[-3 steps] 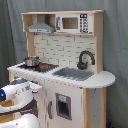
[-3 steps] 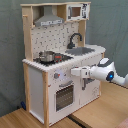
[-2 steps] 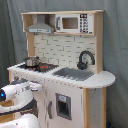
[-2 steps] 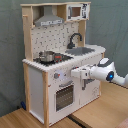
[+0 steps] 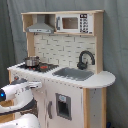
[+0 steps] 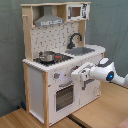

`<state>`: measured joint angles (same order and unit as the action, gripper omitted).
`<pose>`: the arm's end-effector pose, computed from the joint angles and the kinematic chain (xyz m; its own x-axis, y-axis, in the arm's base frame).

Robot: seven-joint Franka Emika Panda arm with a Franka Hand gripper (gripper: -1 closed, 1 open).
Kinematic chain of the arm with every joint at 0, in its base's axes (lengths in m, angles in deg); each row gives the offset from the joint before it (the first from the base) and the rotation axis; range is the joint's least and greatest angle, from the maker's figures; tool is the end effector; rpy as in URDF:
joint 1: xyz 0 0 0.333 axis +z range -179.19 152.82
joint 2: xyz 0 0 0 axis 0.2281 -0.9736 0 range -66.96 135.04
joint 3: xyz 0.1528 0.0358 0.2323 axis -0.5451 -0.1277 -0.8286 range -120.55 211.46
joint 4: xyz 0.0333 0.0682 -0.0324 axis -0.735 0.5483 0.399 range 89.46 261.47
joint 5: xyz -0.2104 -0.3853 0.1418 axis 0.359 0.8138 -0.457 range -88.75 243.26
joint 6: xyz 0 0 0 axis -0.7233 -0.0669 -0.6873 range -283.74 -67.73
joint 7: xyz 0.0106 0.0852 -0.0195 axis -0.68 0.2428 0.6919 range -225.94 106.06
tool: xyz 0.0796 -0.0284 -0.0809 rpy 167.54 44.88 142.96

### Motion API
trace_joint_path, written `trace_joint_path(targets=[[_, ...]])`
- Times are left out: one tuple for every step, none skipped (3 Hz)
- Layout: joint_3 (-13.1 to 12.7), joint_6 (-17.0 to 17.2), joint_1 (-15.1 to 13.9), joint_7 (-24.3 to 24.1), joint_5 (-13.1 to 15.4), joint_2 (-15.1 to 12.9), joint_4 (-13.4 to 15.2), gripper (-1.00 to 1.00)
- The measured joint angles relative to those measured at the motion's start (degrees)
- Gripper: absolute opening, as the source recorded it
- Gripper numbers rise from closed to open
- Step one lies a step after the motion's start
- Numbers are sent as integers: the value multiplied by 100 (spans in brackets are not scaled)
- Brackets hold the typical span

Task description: Play with the kitchen

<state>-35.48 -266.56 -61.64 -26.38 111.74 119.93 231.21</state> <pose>0.4458 0.3099 0.3460 -0.0991 0.5324 -0.8407 0.0304 0.8460 0.5322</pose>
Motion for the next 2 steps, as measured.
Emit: trace_joint_path(targets=[[-2, 2, 1, 620, 0, 0, -5, -100], [-4, 2, 1, 1202, 0, 0, -8, -100]])
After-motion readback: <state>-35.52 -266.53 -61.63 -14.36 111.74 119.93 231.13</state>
